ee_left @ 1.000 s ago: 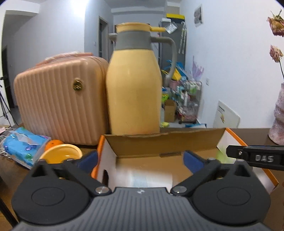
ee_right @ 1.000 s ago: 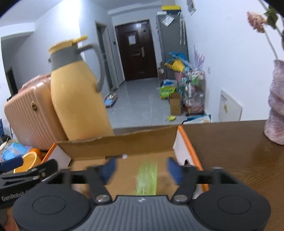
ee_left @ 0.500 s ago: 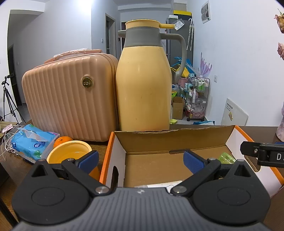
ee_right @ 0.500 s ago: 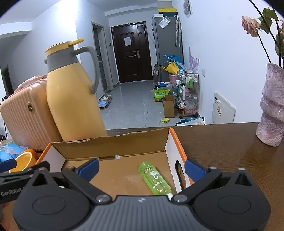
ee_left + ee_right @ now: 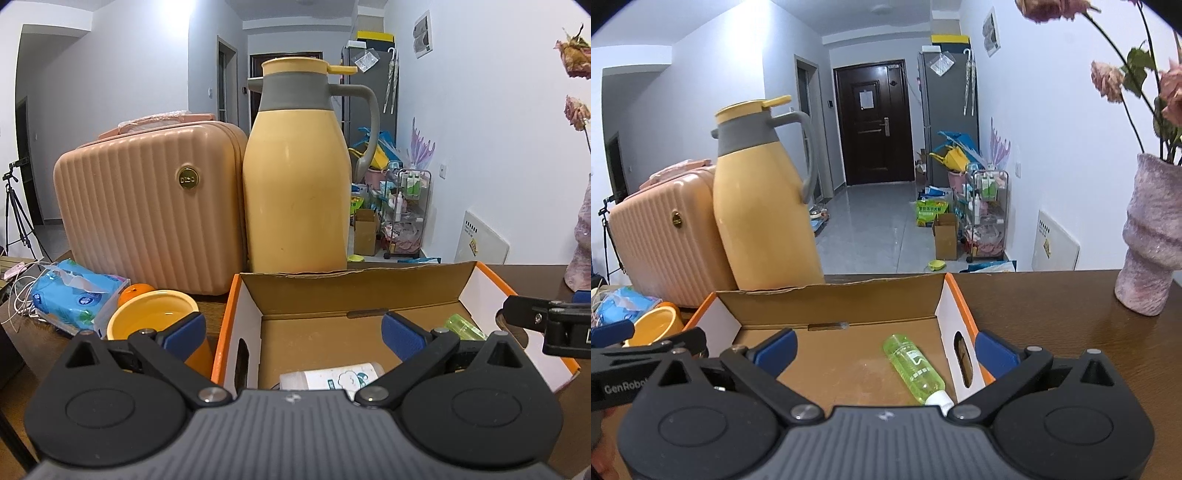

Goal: Organize rigid objects
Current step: 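Move both grippers back from the box toward the items on the table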

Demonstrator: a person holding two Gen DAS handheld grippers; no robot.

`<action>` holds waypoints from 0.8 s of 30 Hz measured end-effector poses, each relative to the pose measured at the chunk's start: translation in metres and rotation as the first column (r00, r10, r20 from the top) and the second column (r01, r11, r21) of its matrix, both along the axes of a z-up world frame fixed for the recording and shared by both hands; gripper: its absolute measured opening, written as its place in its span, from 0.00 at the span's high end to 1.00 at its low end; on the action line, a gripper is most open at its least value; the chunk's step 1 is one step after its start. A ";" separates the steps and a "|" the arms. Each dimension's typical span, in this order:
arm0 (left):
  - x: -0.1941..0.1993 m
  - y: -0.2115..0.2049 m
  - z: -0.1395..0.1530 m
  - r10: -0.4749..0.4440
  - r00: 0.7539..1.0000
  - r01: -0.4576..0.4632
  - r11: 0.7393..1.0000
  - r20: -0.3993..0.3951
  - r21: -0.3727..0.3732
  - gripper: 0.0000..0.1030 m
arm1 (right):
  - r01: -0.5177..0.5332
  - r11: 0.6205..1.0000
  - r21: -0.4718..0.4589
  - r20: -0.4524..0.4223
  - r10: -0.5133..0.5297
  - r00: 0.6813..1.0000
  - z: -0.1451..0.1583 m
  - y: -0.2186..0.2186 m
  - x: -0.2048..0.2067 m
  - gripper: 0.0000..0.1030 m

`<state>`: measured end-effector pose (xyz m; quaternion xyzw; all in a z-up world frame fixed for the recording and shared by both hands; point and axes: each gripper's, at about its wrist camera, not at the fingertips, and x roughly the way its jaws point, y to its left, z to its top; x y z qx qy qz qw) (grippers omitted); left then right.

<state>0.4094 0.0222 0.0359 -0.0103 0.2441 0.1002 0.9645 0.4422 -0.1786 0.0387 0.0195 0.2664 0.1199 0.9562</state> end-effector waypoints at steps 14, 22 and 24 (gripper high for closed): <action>-0.048 0.002 -0.002 -0.011 1.000 0.011 1.000 0.010 -0.002 0.00 | 0.016 1.000 -0.023 0.078 -0.014 0.997 0.001 -0.003 -0.062 0.00; -0.081 0.000 -0.003 -0.020 1.000 0.020 1.000 0.019 -0.001 0.00 | 0.025 0.999 -0.025 0.128 -0.021 0.992 -0.003 -0.006 -0.099 0.00; -0.090 0.000 -0.004 -0.022 0.999 0.022 1.000 0.023 0.002 0.00 | 0.028 0.999 -0.038 0.136 -0.022 0.990 -0.005 -0.005 -0.108 0.00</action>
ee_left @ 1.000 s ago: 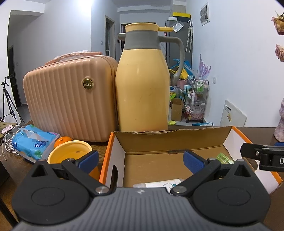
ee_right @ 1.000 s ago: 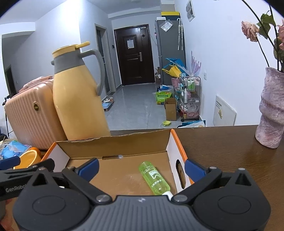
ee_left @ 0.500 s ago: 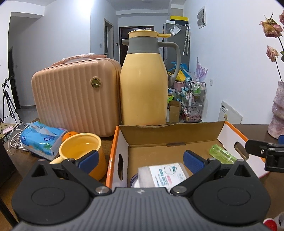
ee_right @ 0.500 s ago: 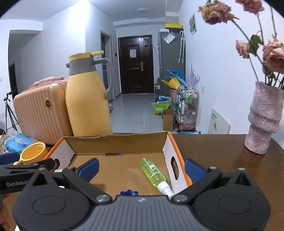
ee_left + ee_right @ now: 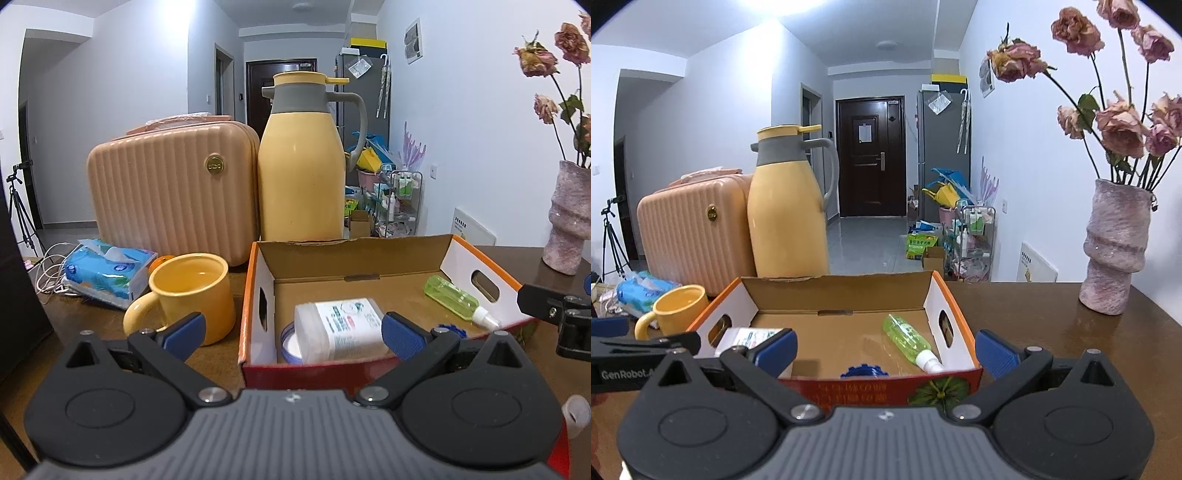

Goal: Organize rigid objects
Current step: 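Move both grippers back from the box toward the items on the table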

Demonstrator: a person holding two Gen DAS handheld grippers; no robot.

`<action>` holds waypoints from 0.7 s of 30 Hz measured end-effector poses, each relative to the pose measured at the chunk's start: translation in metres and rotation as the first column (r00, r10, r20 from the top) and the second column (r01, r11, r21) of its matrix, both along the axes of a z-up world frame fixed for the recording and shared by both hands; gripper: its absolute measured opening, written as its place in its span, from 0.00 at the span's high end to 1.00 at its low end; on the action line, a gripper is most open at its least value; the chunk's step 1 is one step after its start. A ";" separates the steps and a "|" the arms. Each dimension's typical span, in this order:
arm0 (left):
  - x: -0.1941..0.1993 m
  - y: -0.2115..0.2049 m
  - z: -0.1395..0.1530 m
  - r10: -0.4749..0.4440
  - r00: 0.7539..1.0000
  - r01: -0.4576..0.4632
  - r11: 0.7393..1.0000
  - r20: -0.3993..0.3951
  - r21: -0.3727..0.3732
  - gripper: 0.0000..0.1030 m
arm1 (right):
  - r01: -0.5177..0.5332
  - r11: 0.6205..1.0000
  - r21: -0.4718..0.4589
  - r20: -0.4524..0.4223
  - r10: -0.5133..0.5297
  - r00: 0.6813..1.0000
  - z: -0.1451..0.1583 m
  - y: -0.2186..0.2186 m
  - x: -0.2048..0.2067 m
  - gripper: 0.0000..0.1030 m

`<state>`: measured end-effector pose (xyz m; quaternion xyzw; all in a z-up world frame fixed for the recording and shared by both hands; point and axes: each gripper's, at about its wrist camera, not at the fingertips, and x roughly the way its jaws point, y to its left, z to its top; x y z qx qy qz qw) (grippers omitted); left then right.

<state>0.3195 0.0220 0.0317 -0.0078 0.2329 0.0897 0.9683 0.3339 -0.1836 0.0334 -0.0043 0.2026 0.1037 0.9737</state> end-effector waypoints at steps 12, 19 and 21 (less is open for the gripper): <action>-0.050 -0.007 -0.006 -0.017 1.000 0.016 1.000 0.012 0.027 0.00 | 0.001 0.999 -0.033 0.014 0.000 1.000 -0.013 -0.001 -0.053 0.00; -0.073 -0.005 -0.011 -0.026 1.000 0.026 0.999 -0.002 0.018 0.00 | -0.025 0.999 -0.040 -0.001 0.025 1.000 -0.023 0.002 -0.077 0.00; -0.079 -0.005 -0.013 -0.029 1.000 0.029 0.999 -0.011 0.016 0.00 | -0.032 0.999 -0.034 -0.010 0.032 0.999 -0.026 0.001 -0.082 0.00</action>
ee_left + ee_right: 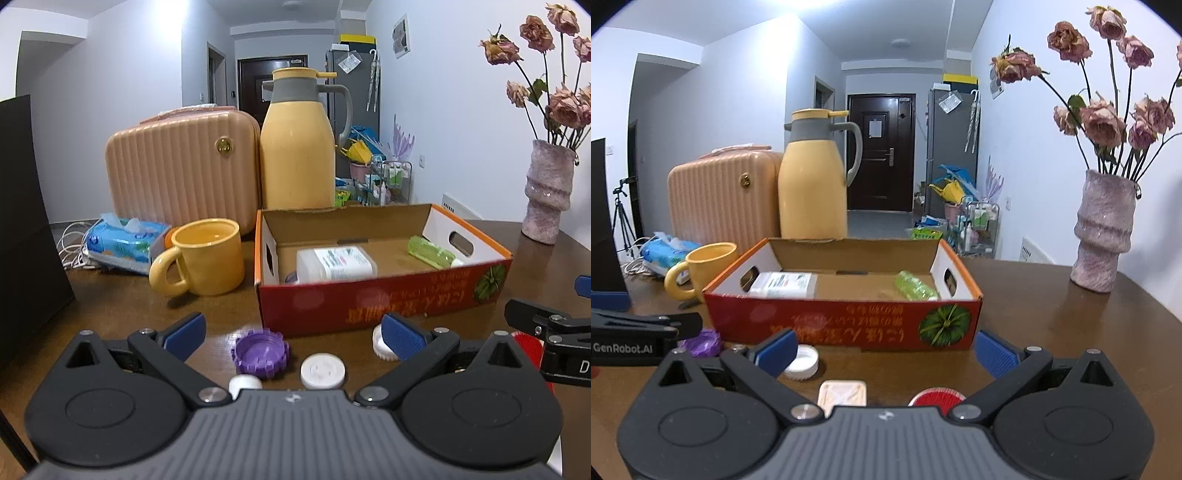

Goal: Organize rigid objects
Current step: 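Move both grippers back from the box toward the items on the table, then grasp the white square plug with the right gripper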

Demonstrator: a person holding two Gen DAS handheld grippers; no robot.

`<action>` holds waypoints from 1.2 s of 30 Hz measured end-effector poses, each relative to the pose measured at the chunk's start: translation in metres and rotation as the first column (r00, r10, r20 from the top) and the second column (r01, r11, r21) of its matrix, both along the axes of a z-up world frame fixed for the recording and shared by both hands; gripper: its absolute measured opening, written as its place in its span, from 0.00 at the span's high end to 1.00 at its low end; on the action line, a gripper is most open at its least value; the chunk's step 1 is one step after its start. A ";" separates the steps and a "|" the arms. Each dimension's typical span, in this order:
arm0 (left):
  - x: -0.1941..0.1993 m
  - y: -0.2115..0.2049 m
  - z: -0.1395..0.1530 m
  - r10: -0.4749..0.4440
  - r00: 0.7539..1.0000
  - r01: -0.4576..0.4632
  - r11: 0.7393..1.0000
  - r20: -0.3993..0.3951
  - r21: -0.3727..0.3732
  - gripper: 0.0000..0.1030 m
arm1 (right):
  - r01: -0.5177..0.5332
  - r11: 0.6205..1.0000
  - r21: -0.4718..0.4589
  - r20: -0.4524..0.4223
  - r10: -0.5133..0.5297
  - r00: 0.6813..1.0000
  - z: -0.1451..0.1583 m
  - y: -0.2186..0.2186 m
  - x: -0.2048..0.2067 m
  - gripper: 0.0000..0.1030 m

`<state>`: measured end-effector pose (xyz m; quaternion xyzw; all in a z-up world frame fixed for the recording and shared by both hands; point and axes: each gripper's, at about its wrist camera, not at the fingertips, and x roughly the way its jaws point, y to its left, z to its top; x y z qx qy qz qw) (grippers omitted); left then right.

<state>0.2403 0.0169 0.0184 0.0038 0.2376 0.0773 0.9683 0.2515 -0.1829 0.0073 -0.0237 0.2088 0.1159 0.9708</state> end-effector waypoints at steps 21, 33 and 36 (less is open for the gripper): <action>-0.043 0.028 -0.026 -0.002 0.997 -0.001 0.999 -0.074 -0.038 0.00 | -0.079 0.995 -0.054 -0.105 0.073 0.992 -0.027 0.018 -0.014 0.11; -0.034 0.056 -0.032 0.041 0.992 -0.048 0.997 -0.118 -0.065 0.00 | -0.087 0.992 -0.094 -0.302 0.055 0.952 -0.046 0.044 0.042 0.37; -0.033 0.060 -0.033 0.049 0.991 -0.058 0.996 -0.124 -0.069 0.00 | -0.079 0.992 -0.095 -0.341 0.043 0.939 -0.051 0.048 0.052 0.46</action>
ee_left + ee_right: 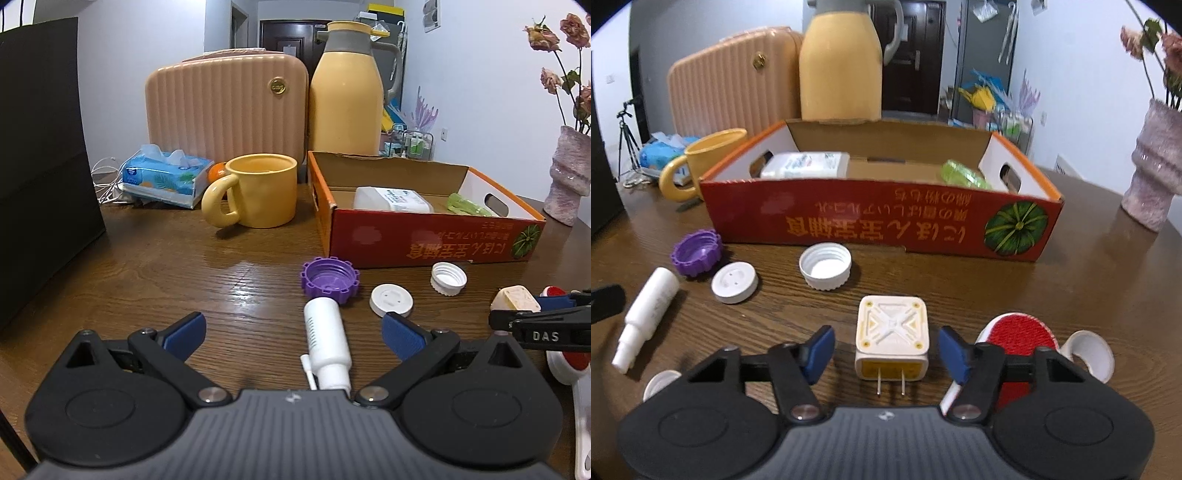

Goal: Organize rigid objects
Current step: 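Grasp the white square plug with the right gripper, then grasp the white tube bottle with the left gripper while the right holds the plug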

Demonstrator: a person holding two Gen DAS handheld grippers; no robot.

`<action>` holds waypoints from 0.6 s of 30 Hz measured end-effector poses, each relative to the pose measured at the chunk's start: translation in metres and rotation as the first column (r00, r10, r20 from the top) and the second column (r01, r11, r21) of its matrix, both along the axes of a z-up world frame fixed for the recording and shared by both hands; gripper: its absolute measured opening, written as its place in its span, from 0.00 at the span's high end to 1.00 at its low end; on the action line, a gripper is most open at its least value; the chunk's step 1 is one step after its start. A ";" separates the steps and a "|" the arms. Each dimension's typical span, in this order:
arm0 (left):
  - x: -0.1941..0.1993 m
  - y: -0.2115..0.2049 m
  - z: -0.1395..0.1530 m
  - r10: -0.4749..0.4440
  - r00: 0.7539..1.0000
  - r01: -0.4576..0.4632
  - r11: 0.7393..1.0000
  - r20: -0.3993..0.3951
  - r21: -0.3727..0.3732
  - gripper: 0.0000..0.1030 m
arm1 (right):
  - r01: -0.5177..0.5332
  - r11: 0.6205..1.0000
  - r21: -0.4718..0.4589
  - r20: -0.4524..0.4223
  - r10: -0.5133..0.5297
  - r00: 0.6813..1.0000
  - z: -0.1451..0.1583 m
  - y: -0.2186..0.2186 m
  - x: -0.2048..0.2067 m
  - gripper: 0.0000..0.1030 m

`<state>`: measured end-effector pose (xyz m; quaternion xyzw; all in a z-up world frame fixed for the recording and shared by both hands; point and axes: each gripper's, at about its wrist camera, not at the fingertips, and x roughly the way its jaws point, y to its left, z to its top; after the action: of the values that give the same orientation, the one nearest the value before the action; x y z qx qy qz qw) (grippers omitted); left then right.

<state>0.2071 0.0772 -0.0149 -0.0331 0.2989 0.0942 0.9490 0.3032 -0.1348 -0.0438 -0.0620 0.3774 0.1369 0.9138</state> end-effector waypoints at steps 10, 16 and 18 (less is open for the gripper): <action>0.004 0.005 -0.003 0.007 1.000 -0.007 1.000 -0.018 -0.007 0.00 | 0.016 0.998 0.058 0.060 -0.019 0.998 0.005 -0.003 -0.012 0.63; 0.007 0.004 -0.005 0.007 1.000 -0.007 1.000 -0.030 -0.002 0.00 | 0.015 0.995 0.099 0.115 -0.026 0.993 0.020 -0.014 -0.025 0.63; 0.009 0.003 -0.007 0.009 0.999 -0.008 1.000 -0.036 0.003 0.00 | 0.019 0.994 0.108 0.130 -0.034 0.991 0.023 -0.018 -0.028 0.63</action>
<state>0.2160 0.0802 -0.0218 -0.0314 0.3156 0.0992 0.9432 0.2747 -0.1524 -0.0208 -0.0169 0.3092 0.1404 0.9404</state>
